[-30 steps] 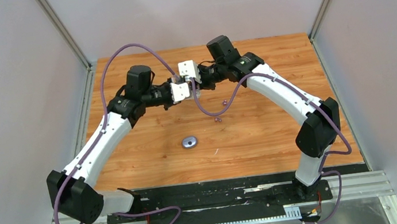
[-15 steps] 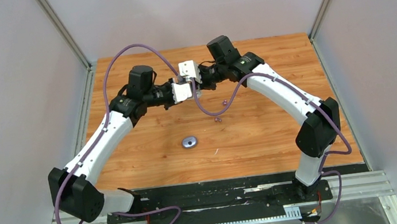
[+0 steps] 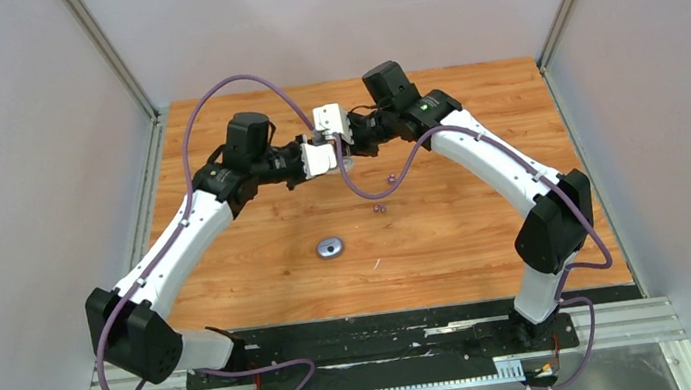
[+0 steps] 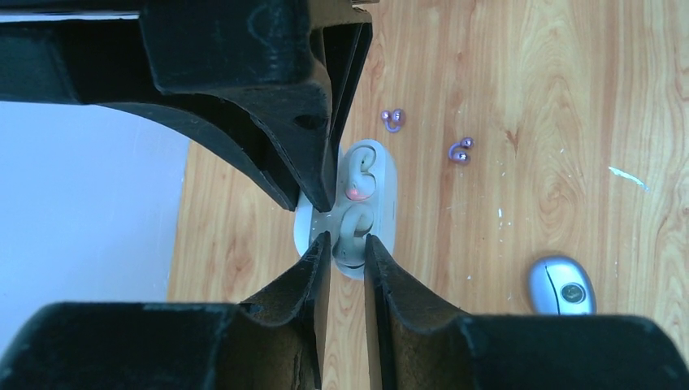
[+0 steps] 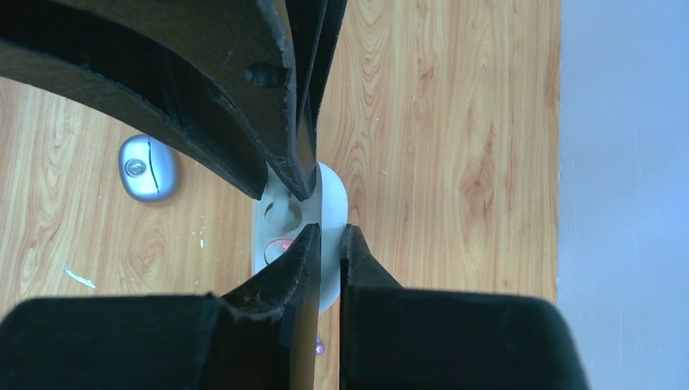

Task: Insert the wireless bluetooth earbuds into the charging case
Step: Place the earbud in the charging case.

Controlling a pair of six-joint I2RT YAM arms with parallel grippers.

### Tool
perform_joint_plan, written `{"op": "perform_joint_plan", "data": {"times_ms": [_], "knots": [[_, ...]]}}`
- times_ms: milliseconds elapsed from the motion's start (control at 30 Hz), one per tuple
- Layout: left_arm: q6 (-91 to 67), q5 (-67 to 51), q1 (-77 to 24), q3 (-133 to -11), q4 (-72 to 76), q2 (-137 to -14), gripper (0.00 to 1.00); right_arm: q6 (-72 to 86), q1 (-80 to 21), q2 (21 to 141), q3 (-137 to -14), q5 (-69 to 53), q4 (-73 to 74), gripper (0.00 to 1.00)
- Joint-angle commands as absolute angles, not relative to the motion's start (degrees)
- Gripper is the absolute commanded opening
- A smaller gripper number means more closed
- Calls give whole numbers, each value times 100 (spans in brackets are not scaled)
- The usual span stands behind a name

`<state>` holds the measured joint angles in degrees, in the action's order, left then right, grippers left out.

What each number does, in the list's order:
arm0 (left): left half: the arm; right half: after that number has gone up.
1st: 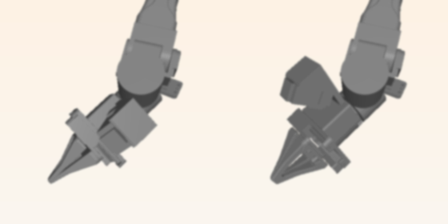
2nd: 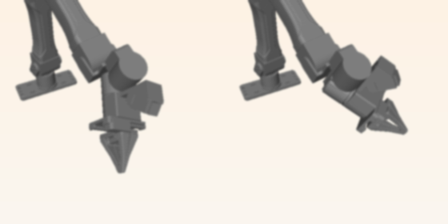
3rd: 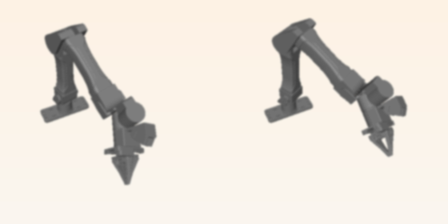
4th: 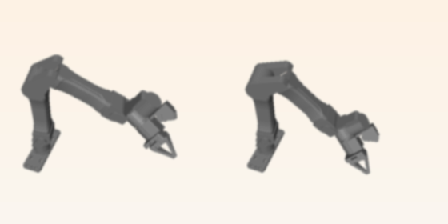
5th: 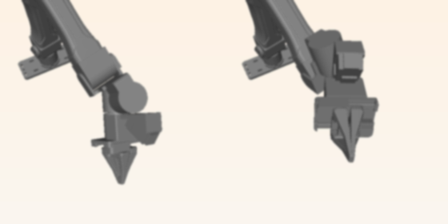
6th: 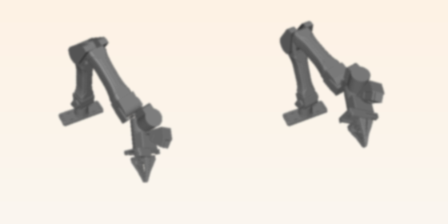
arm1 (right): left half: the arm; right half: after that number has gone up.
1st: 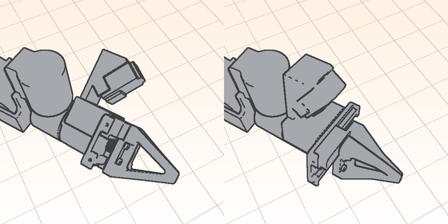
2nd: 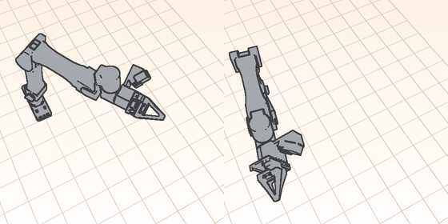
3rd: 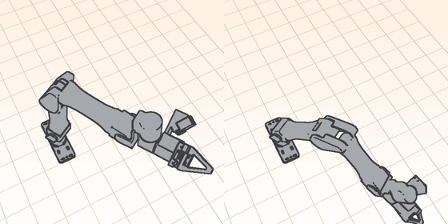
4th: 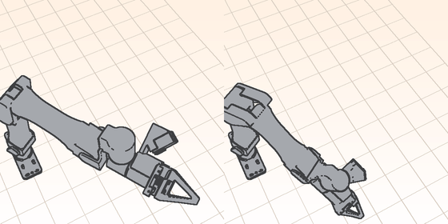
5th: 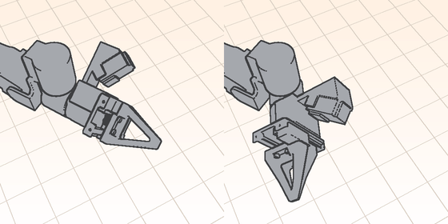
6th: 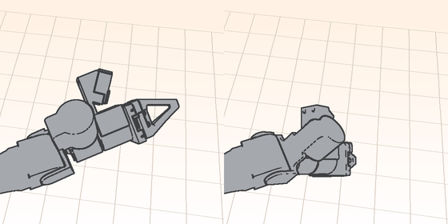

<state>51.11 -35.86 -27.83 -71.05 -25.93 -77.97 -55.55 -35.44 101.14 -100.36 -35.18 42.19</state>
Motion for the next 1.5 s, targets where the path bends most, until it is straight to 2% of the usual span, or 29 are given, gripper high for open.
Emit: {"op": "perform_joint_plan", "data": {"times_ms": [0,167,333,367,433,633,900,1100,1467], "knots": [[4924,-3488,-2900,-7386,-2607,-7932,28,-5451,-3645,10001,-10326,-3725,4052,0],[4731,-3546,-2900,-7392,-2459,-7934,29,-5432,-3647,10004,-10328,-3736,4047,0],[4519,-3418,-2900,-7466,-2442,-7730,42,-5399,-3647,10023,-10318,-3683,4034,0],[4509,-3388,-2896,-7468,-2441,-7663,50,-5389,-3646,10033,-10318,-3683,4034,0],[4484,-3340,-2888,-7459,-2423,-7521,57,-5367,-3647,10045,-10318,-3686,4026,0],[4338,-3385,-2836,-7299,-2337,-6981,67,-5346,-3643,10068,-10336,-3673,4009,0],[4869,-3424,-2831,-6332,-1846,-6549,68,-5012,-3647,10149,-10476,-3861,3997,0],[6082,-3500,-2814,-5629,-1791,-6083,68,-4736,-3647,10156,-10529,-3889,4022,0],[7081,-3557,-2811,-5348,-1365,-5815,68,-4496,-3643,10213,-10635,-3973,4026,0]]}}
